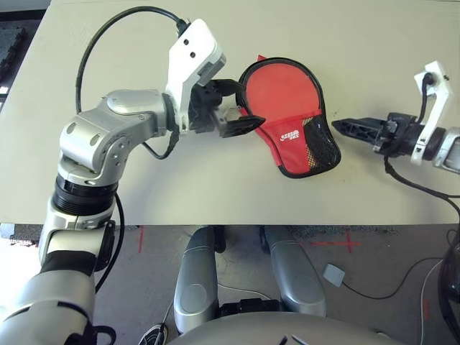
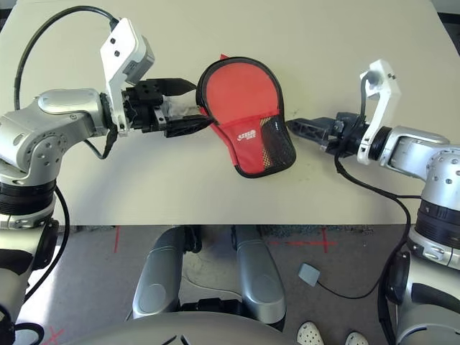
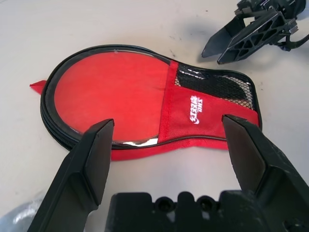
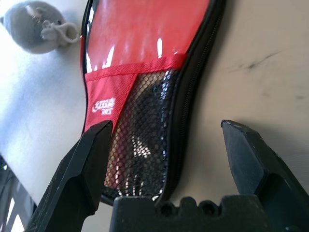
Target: Store the ping-pong paddle in its case and zip it.
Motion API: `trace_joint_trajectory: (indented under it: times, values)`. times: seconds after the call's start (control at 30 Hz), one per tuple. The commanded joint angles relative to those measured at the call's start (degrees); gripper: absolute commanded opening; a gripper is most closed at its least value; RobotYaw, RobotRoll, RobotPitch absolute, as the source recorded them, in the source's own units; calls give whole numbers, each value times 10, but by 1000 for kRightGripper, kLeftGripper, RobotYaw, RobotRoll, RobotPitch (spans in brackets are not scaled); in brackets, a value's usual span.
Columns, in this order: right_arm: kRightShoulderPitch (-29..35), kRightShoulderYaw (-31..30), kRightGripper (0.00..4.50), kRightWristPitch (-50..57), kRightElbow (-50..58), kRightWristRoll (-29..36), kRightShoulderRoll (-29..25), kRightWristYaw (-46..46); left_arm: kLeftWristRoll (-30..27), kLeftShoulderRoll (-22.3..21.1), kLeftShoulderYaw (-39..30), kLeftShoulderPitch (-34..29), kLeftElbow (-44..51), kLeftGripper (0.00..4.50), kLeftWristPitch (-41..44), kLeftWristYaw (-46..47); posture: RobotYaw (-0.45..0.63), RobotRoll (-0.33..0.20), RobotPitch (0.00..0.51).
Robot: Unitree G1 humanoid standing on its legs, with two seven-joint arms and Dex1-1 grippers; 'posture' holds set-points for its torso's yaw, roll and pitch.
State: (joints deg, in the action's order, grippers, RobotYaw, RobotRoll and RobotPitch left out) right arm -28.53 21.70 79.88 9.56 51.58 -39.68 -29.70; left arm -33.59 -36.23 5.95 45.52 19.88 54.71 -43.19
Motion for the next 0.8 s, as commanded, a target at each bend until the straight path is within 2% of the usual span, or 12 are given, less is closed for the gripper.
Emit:
trace_joint_trajectory:
  times: [0.03,0.4,0.43,0.5,0.8]
  values:
    - [13,-23,4469,29,27,13,-3,-4,-10,-14,-7,-14,25,4500,11,-9,-28,0,354]
    - [19,-45,4469,94,60,25,30,7,-15,-15,-16,-19,37,4500,22,-2,-15,0,357]
    - [22,-44,4307,95,58,21,31,9,-15,-15,-16,-19,37,4500,22,-1,-15,0,357]
    - [25,-43,3880,99,51,13,30,14,-15,-14,-17,-20,38,4500,23,0,-15,0,357]
    - [30,-37,443,96,38,-4,9,13,-11,-13,-16,-19,32,4500,15,-2,-26,0,351]
